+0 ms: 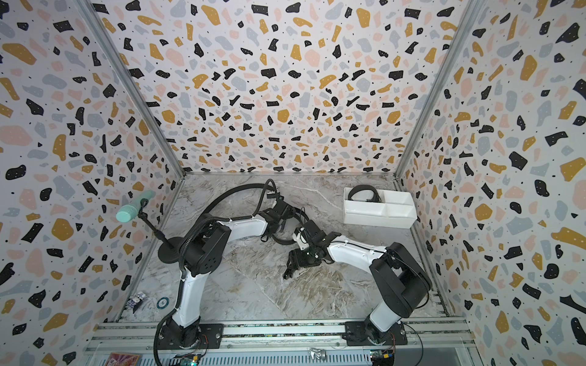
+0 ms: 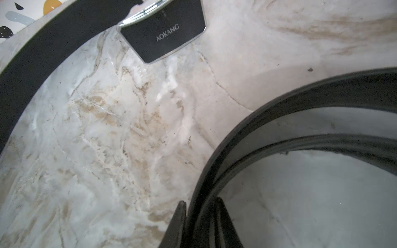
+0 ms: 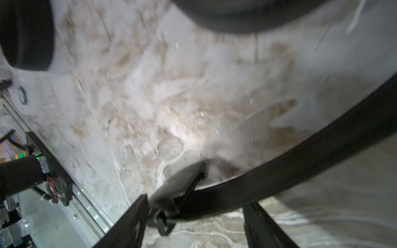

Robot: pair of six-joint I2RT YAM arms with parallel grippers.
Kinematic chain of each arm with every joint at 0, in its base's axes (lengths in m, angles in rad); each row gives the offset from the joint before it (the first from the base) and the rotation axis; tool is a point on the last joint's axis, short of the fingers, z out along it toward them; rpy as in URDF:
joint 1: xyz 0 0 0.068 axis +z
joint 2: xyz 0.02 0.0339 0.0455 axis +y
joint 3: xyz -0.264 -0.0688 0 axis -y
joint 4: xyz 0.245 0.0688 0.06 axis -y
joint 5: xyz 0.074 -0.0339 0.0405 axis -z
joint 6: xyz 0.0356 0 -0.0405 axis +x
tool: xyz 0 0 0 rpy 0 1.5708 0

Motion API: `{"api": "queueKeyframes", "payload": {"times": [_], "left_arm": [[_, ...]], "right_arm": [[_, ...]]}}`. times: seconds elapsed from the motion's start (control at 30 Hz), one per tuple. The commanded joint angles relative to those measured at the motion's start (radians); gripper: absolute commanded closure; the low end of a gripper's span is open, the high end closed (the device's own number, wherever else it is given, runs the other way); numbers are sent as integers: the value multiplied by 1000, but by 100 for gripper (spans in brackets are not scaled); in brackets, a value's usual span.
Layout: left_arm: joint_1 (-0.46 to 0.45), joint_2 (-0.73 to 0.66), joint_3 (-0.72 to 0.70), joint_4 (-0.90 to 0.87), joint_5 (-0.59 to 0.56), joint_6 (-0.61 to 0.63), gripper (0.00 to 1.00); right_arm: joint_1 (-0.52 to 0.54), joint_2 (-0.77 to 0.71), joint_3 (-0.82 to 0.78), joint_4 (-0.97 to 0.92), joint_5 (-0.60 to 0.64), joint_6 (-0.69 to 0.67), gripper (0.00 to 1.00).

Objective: Place the belts into the storage roll
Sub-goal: Roll the belt at the center of the board.

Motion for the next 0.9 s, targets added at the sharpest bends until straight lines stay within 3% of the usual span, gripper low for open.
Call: {"api": "queueKeyframes", "payload": {"times": [0.0,0.17,0.33,0.43,0.53,0.6,0.87], "left_arm": [[0,30,-11,-69,98,5,79],[-2,45,4,-73,139,11,78],[-14,61,39,-99,168,20,79],[-22,79,67,-124,168,25,78],[-28,100,95,-147,171,25,78],[-33,116,116,-167,169,25,78],[-51,154,165,-196,168,28,78]], "right_arm": [[-99,-22,101,-66,60,-74,27],[-222,85,203,-92,177,-168,29],[-275,173,197,-1,147,-172,39],[-274,211,184,24,132,-166,46],[-261,206,145,49,104,-147,64],[-237,178,113,51,86,-126,71],[-95,92,-56,215,-47,81,76]]}}
